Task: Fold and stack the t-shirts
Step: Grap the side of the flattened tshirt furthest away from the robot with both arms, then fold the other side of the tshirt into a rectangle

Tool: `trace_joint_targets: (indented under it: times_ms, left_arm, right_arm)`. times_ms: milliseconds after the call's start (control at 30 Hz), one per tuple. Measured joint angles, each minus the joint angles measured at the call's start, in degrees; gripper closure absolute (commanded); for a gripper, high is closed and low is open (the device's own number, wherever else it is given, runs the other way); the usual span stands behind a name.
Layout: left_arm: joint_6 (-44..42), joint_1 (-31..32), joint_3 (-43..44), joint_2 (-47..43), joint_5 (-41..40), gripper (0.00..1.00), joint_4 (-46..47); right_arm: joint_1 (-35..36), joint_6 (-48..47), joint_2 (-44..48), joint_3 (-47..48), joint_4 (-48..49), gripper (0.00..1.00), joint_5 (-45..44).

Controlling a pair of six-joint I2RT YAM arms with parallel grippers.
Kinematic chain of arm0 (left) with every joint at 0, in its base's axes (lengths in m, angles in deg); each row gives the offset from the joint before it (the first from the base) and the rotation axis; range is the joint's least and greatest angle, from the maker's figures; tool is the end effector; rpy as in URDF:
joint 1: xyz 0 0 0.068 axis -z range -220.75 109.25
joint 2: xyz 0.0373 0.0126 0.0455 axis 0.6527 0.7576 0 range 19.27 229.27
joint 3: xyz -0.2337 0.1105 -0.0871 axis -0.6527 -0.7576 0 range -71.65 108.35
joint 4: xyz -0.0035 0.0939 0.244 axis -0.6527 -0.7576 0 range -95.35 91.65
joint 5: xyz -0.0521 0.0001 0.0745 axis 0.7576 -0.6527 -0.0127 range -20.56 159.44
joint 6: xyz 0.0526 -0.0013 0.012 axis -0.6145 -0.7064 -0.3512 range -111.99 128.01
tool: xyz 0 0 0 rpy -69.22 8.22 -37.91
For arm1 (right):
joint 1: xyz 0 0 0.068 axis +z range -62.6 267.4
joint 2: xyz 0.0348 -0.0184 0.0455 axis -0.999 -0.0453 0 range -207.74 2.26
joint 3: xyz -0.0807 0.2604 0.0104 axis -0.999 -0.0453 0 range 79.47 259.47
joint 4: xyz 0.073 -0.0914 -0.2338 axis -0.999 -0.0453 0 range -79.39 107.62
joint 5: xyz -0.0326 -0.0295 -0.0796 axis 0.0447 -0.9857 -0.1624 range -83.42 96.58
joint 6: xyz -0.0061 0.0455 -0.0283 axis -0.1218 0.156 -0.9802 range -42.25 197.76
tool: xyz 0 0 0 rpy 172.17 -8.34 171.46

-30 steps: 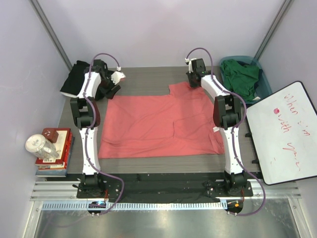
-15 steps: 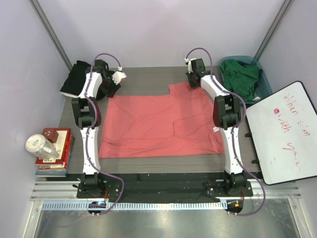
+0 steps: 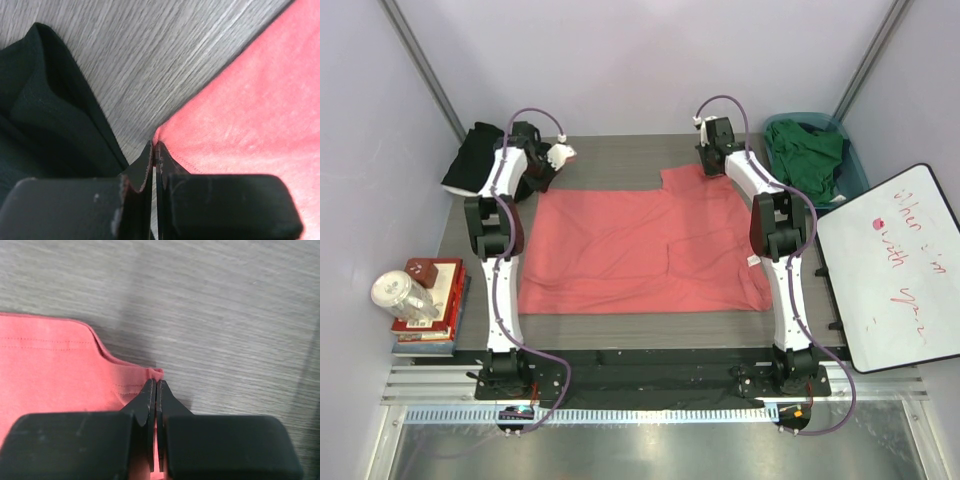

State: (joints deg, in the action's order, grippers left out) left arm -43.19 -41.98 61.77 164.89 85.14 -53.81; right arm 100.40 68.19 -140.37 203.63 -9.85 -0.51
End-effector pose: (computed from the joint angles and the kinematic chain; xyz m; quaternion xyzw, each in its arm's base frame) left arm 0.5312 0.0018 0.1693 0.4344 0.8697 -0.0354 0.2314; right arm 0.5439 0.1211 0.1745 -0.1582 0.9119 -0.0461 0.3759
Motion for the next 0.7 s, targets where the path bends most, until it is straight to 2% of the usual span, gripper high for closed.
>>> trace_joint_targets:
  times_ms: [233, 400, 533, 700]
  left_arm:
    - [4.2, 0.3, -9.0, -5.8, 1.0, 1.0, 3.6]
    - [5.8, 0.9, -9.9, -9.6, 1.8, 1.0, 5.0]
    - [6.3, 2.0, -10.1, -12.8, 2.3, 1.0, 5.9]
    - [6.2, 3.1, -12.7, -17.8, 2.6, 1.0, 7.0]
  right_arm:
    - [-0.9, -0.5, 0.0, 6.2, 0.2, 0.99, -0.6]
    - [-2.4, -0.6, 1.0, 10.1, 1.5, 0.99, -0.5]
    - [-3.5, -0.9, 3.7, 7.5, 1.7, 0.99, 0.2]
    - [-4.6, -1.3, 9.8, -0.7, 1.7, 0.99, 2.3]
